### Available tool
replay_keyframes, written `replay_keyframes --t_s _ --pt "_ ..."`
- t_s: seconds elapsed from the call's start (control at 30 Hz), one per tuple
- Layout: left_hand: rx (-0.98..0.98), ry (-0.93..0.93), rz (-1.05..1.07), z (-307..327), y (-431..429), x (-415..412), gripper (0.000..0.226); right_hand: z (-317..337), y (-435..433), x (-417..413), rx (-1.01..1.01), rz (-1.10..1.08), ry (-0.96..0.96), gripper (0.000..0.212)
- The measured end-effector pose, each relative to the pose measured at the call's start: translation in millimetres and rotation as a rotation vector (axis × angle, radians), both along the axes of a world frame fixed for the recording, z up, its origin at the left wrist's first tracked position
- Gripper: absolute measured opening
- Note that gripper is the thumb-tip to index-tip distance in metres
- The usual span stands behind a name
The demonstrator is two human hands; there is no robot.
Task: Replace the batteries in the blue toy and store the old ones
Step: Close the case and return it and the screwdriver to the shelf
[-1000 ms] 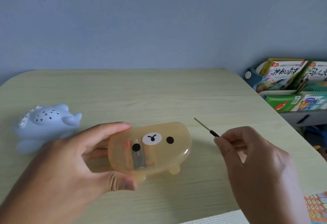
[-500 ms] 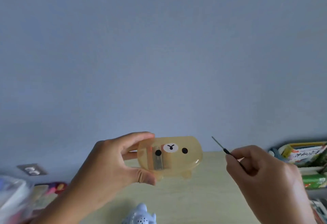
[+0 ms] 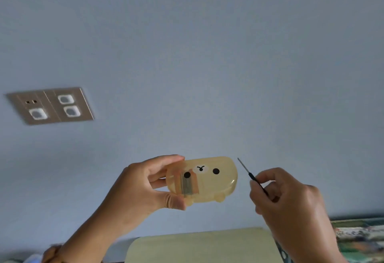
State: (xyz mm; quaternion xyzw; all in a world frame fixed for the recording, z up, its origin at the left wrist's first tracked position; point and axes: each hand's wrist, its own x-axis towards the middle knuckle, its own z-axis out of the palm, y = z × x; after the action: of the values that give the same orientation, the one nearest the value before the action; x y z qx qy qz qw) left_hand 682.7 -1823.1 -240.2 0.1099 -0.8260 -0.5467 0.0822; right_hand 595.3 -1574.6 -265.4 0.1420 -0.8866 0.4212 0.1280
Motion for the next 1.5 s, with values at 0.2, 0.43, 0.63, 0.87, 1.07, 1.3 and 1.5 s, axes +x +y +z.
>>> replay_keyframes --t_s 0.2,0.43,0.63,0.87,1.07,1.3,1.5 --pt "-0.009 -0.012 -0.056 179 30 15 0.084 182 43 13 0.057 0.003 -0.076 0.013" --pt "-0.063 0.070 -0.212 255 76 6 0.086 244 95 39 0.017 -0.119 -0.048 0.010" --pt "-0.035 0.119 -0.597 276 205 -53 0.083 264 221 82 0.022 -0.508 -0.019 0.009" --pt "0.058 0.143 -1.111 275 451 -77 0.087 287 412 195 0.011 -1.064 0.087 0.008" --pt "0.063 0.160 -1.394 275 623 -41 0.085 281 520 269 0.002 -1.337 0.084 0.008" --pt "0.011 0.173 -1.522 279 770 -19 0.085 284 635 303 0.041 -1.446 0.128 0.007" --pt "0.019 0.179 -1.501 276 864 -33 0.087 279 732 296 0.062 -1.442 0.135 0.007"
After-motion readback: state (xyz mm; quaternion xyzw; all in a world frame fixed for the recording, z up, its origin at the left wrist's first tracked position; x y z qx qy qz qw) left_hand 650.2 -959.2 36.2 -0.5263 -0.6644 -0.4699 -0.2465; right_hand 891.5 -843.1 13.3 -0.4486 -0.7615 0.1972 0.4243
